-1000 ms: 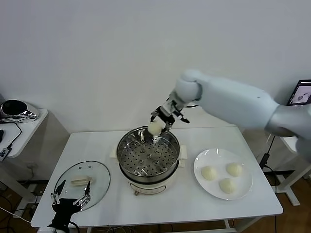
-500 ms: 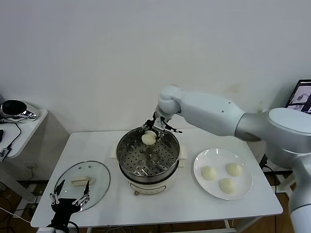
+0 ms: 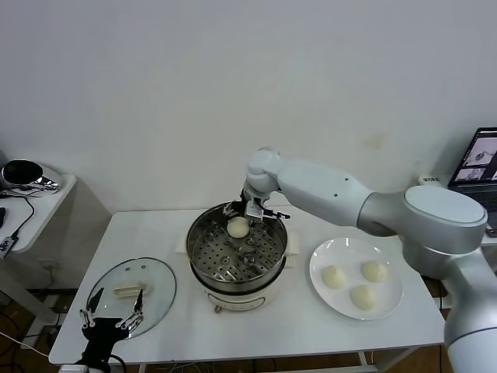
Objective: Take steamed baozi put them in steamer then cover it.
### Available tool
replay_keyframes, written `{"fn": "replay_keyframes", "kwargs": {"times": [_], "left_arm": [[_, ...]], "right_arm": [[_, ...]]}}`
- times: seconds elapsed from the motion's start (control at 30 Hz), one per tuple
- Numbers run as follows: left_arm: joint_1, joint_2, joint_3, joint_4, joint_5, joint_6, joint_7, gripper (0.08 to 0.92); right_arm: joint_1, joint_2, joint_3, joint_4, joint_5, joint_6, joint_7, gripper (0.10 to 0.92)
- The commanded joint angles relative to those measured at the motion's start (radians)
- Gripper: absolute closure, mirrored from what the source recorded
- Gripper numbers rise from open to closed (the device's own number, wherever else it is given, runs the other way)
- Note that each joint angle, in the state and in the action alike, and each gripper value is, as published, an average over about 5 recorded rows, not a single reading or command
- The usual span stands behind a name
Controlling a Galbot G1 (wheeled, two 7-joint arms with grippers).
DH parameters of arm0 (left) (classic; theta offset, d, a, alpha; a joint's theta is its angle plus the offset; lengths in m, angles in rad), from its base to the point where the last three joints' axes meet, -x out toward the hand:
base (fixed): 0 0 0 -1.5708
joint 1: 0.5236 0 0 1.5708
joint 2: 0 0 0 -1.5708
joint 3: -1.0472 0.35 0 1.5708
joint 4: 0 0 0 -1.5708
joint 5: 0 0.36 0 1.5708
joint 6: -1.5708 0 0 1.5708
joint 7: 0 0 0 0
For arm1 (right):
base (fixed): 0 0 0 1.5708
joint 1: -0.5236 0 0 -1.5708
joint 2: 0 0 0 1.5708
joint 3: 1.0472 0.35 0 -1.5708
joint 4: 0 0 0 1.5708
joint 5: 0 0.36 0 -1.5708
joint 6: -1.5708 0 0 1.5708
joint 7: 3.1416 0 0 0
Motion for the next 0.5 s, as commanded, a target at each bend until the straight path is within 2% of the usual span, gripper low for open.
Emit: {"fn": "replay_keyframes", "kwargs": {"times": [0.03, 0.13, 0.23, 0.5], "left_arm": [[-0.001, 0.002, 0.0, -0.002, 0.0, 0.001, 0.001, 0.177], [-0.001, 0.005, -0.002, -0.008, -0.002, 0.001, 0.002, 0.177], [-0.001, 0.012, -0.004, -0.013, -0.003, 0.002, 0.005, 0.177], [-0.012, 0.039, -0.005, -0.021, 0.0, 0.017, 0.009, 0.177]], "right_arm": [[0.204, -0.109, -0.103, 0.233, 0.431, -0.316, -0.087, 0.204], [0.289, -0.22, -0.135, 0.355, 0.564, -0.57, -0.122, 0.203], [0.353, -0.351, -0.165, 0.468, 0.622, -0.762, -0.141, 0.202], [0.414, -0.644, -0.233, 0.69, 0.665, -1.029, -0.135, 0.203]]}}
